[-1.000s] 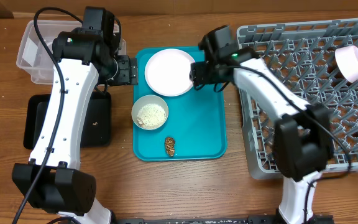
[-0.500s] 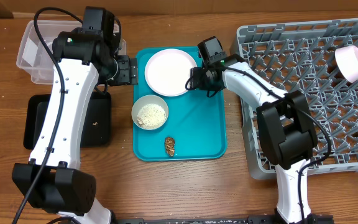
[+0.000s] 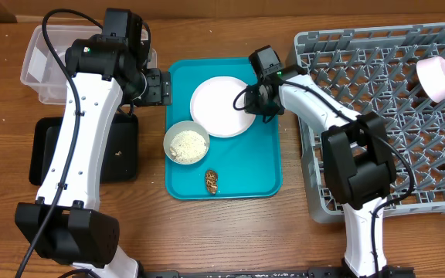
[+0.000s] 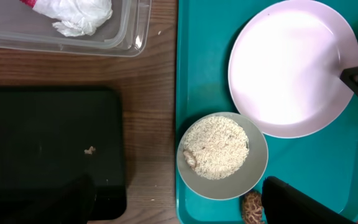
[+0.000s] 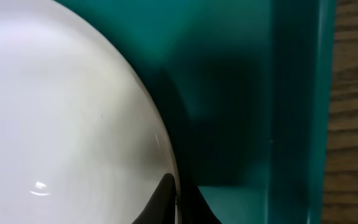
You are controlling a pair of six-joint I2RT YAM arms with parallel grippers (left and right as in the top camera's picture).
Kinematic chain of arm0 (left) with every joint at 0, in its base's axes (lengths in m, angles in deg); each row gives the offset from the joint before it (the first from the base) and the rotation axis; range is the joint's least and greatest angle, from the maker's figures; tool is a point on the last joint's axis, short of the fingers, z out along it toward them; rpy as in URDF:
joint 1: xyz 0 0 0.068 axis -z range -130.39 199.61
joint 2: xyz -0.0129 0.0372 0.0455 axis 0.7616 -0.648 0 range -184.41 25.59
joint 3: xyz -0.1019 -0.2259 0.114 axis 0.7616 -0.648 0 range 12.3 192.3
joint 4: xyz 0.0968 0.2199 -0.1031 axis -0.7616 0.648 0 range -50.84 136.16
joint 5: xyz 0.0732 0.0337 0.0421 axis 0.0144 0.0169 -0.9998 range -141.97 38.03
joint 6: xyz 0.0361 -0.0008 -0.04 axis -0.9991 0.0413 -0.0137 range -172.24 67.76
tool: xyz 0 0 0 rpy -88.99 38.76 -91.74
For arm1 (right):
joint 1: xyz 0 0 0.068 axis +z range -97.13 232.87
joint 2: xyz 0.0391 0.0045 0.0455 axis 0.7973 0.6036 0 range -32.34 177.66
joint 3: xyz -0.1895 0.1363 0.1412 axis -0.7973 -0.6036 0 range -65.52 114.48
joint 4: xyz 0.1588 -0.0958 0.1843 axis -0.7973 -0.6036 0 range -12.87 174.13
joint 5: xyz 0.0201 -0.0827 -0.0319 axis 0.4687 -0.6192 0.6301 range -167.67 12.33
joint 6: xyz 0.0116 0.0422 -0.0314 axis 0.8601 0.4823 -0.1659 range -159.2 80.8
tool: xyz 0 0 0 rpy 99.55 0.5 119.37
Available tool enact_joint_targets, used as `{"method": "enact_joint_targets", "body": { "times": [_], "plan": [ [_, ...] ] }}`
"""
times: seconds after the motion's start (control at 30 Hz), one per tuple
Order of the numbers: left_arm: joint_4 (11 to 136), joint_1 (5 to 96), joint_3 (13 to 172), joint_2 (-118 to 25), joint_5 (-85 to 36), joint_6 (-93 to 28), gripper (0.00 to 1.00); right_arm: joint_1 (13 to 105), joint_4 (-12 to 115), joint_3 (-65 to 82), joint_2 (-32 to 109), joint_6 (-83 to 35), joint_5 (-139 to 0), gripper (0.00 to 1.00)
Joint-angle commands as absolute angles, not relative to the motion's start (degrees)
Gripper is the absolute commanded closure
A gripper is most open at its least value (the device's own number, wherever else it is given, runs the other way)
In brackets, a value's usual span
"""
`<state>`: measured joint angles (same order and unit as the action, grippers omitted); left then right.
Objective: Sort waste into correct bins and load items into the dishwasher
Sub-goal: 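Reach the right gripper to the white plate rim and grasp it, then lift the white plate and stand it in the dish rack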
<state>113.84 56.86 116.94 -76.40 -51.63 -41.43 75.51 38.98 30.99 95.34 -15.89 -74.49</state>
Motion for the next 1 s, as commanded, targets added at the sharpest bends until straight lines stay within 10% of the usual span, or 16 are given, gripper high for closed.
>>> {"method": "enact_joint_targets", "body": {
  "times": [0.0,0.57,0.97],
  "plan": [
    [113.7,56.7,117.8,-75.6,-52.2,-40.4,0.13,74.7,38.0,30.6,92.8,-16.7,-76.6,0.96],
    [113.7,56.7,117.8,-75.6,-52.2,-40.4,0.13,66.1,35.4,31.0,68.2,-26.7,-84.8,0.96],
    [112.4,56.7,117.8,-75.6,-52.2,-40.4,0.12,56.1,37.5,31.0,60.2,-59.3,-112.3,0.96]
  ]
}}
